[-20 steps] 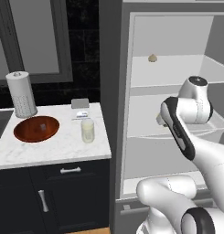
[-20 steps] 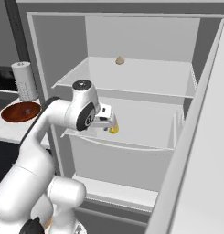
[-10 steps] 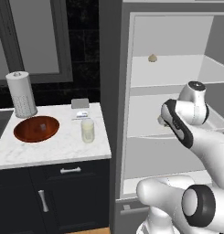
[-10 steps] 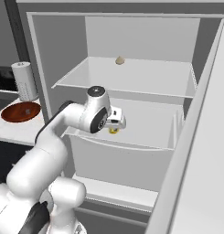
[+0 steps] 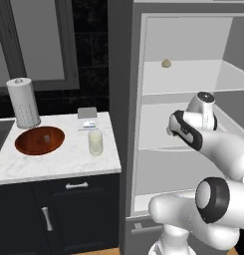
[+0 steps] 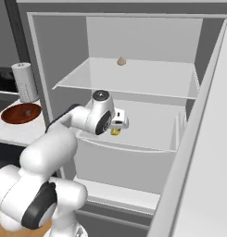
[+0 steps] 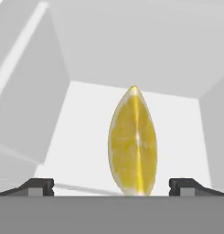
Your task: Grab a lemon wedge from the fridge and one ice cube from the ice bowl, and put them in the glass of lemonade.
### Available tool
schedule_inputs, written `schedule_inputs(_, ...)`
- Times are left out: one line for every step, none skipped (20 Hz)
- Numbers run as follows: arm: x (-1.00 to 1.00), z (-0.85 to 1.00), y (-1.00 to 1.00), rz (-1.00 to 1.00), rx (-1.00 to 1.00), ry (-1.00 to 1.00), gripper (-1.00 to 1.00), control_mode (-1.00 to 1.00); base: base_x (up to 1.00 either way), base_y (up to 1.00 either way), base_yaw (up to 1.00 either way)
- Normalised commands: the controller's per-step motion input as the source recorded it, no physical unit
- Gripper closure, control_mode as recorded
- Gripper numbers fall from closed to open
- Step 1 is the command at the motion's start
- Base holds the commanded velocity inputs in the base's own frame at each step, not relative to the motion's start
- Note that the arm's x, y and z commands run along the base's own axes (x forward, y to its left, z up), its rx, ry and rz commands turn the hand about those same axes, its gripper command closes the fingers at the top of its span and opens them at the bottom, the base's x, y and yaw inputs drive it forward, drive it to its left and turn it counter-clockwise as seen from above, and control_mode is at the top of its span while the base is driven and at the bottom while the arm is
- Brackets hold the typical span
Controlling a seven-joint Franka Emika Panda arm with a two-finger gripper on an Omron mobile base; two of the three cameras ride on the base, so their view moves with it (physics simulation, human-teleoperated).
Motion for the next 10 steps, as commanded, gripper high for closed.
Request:
schedule_inputs(0.14, 0.00, 0.00, 0.01, 0.00, 0.00, -1.00, -1.00, 0.00, 0.00, 0.00)
schedule_inputs(0.01, 0.00, 0.00, 0.02, 0.00, 0.00, -1.00, -1.00, 0.00, 0.00, 0.00)
schedule_inputs(0.06, 0.00, 0.00, 0.02, 0.00, 0.00, -1.00, -1.00, 0.00, 0.00, 0.00)
schedule_inputs(0.25, 0.00, -0.01, 0.02, 0.00, 0.00, -1.00, -1.00, 0.00, 0.00, 0.00)
schedule_inputs(0.34, -0.01, 0.00, 0.01, 0.00, 0.00, -1.00, -1.00, 0.00, 0.00, 0.00)
schedule_inputs(0.39, -0.10, 0.00, 0.01, 0.00, 0.00, -1.00, -1.00, 0.00, 0.00, 0.00)
schedule_inputs(0.38, -0.16, -0.01, 0.01, 0.00, 0.00, -1.00, -1.00, 0.00, 0.00, 0.00)
schedule_inputs(0.33, -0.22, -0.01, 0.01, 0.00, 0.00, -1.00, -1.00, 0.00, 0.00, 0.00)
schedule_inputs(0.29, -0.29, -0.01, 0.01, 0.00, 0.00, -1.00, -1.00, 0.00, 0.00, 0.00)
schedule_inputs(0.30, -0.34, -0.03, 0.01, 0.00, 0.00, -1.00, -1.00, 0.00, 0.00, 0.00)
